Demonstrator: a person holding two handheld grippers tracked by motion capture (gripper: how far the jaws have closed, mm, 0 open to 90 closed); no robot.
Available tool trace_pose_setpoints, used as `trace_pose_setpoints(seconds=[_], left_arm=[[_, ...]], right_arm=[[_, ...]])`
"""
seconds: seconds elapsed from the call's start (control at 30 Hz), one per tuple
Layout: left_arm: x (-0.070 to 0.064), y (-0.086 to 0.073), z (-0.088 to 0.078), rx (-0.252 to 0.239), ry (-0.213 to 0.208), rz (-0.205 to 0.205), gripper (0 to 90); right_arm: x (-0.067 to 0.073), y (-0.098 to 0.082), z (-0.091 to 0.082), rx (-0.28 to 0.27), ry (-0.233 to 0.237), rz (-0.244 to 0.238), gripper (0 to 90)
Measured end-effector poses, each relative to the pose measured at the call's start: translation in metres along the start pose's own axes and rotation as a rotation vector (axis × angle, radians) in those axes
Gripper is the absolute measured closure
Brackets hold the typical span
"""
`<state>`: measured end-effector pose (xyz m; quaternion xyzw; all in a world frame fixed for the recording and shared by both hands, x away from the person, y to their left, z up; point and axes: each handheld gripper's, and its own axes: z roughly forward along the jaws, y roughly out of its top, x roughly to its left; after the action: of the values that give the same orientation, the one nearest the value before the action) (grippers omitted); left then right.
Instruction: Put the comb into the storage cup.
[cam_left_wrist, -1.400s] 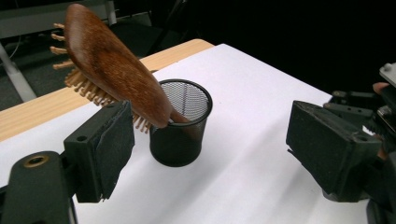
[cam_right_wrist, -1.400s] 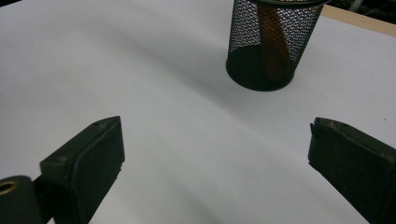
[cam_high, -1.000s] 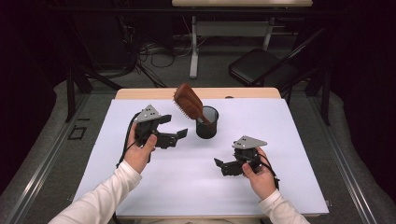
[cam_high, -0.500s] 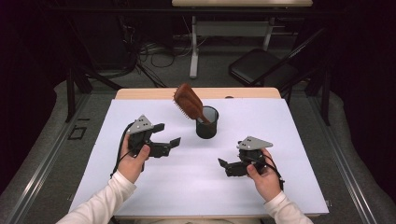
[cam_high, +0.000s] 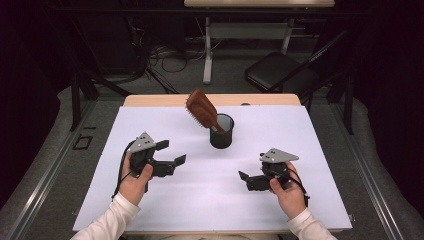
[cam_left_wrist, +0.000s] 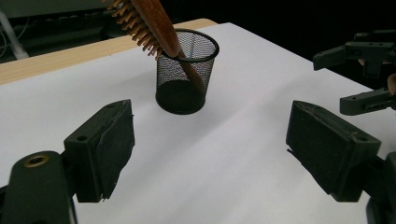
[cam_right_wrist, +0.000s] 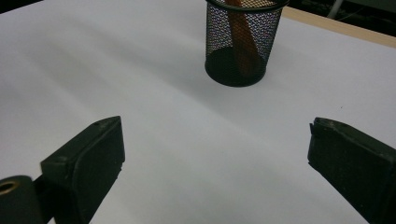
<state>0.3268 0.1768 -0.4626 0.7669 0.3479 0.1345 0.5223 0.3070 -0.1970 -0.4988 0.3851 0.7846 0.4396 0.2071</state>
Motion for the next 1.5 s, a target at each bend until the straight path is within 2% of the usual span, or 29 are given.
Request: trace_pose_setpoints(seconds=[0.17, 0.7, 1.0, 1.27, 1.5], left_arm=[[0.002, -0.008, -0.004, -0.013, 0.015, -0.011, 15.7], [0.016, -0.033, -0.01, -0.028, 0.039, -0.094, 15.8], [0.016, -0.047, -0.01, -0.037, 0.065, -0.085, 15.8], [0.016, -0.056, -0.007, -0.05, 0.062, -0.093, 15.8], [0.015, -0.061, -0.006, -0.052, 0.067, -0.08, 15.8]], right_arm=[[-0.001, -0.002, -0.002, -0.002, -0.004, 0.003, 3.8], [-0.003, -0.008, -0.002, -0.003, -0.012, 0.013, 3.8], [-0.003, -0.011, 0.0, -0.003, -0.016, 0.017, 3.8], [-0.003, -0.012, 0.003, 0.0, -0.018, 0.014, 3.8], [-0.002, -0.014, 0.004, 0.003, -0.018, 0.006, 3.8]])
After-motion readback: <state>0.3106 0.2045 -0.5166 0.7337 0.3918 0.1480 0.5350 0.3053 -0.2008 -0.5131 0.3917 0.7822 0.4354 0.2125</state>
